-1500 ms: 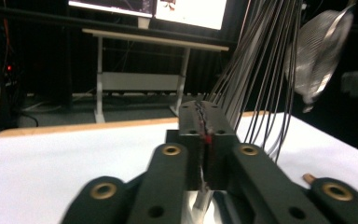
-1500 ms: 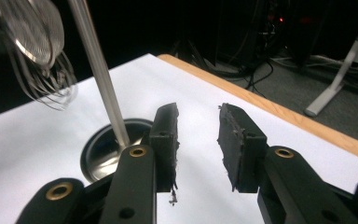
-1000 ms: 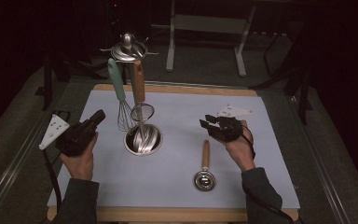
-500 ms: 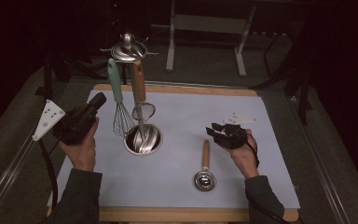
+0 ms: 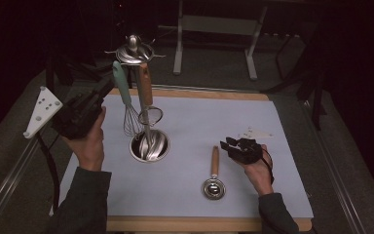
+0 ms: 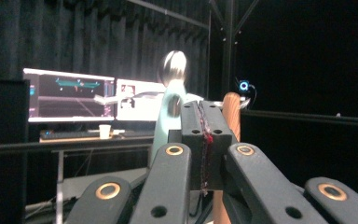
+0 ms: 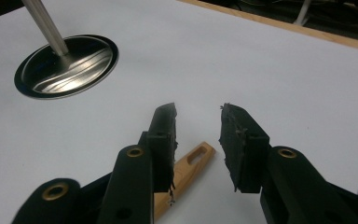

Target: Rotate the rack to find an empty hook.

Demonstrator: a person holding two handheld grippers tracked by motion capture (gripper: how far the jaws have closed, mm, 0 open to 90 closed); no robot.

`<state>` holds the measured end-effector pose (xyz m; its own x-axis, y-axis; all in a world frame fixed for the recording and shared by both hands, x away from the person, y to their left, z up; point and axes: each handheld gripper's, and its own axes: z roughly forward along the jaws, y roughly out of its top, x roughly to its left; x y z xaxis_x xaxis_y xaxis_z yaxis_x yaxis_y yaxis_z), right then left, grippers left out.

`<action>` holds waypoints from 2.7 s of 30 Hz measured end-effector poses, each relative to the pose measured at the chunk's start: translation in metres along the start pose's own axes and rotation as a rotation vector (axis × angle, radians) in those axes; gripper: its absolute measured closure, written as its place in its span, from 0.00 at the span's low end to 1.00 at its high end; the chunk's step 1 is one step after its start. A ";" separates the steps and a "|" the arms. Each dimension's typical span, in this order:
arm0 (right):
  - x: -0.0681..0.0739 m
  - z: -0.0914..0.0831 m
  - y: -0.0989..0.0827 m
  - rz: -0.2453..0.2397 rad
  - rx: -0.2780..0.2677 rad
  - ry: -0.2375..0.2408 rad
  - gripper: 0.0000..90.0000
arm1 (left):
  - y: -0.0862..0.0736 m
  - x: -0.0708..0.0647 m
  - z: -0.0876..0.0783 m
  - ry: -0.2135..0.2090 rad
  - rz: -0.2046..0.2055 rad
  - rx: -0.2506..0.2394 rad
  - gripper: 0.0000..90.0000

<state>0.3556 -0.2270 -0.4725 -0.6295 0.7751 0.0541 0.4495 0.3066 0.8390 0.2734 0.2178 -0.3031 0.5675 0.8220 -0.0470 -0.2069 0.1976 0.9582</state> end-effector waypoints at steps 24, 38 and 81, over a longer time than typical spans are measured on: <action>-0.013 -0.011 -0.014 0.054 -0.020 -0.011 0.72 | 0.014 0.005 0.023 0.022 0.036 0.037 1.00; -0.012 -0.009 -0.016 0.039 -0.007 -0.017 0.71 | 0.017 0.023 0.027 0.074 0.015 0.061 1.00; -0.018 -0.012 -0.018 0.057 -0.011 -0.025 0.71 | 0.022 0.045 0.052 0.184 0.020 0.141 1.00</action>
<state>0.3514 -0.2535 -0.4823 -0.5873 0.8045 0.0885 0.4770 0.2557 0.8408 0.3361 0.2314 -0.2698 0.4073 0.9110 -0.0654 -0.0963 0.1141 0.9888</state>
